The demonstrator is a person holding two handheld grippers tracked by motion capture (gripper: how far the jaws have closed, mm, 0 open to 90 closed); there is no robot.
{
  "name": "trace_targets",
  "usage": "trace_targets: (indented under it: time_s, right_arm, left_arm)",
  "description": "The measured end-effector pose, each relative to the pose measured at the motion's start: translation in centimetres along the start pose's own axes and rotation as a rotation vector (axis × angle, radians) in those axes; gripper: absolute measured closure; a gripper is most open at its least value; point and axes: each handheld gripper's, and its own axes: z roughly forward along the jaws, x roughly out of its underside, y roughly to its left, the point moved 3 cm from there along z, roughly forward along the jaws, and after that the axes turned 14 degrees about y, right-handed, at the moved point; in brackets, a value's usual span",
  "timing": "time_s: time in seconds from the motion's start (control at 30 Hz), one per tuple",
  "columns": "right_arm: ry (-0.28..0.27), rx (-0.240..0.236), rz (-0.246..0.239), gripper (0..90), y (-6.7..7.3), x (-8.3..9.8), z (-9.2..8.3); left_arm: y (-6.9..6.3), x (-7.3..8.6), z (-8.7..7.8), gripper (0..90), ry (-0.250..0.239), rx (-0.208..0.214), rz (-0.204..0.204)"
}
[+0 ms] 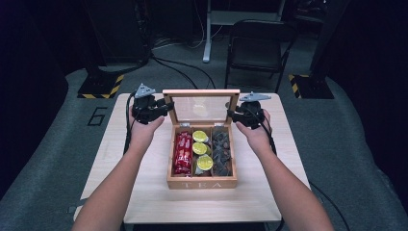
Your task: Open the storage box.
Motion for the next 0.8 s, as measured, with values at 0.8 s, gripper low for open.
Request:
trace_targets:
  time_s: [0.8]
  right_arm:
    - [-0.016, 0.005, 0.036, 59.7, -0.6, -0.5, 0.7]
  left_arm:
    - [0.7, 0.4, 2.5, 62.8, 0.035, -0.036, -0.024]
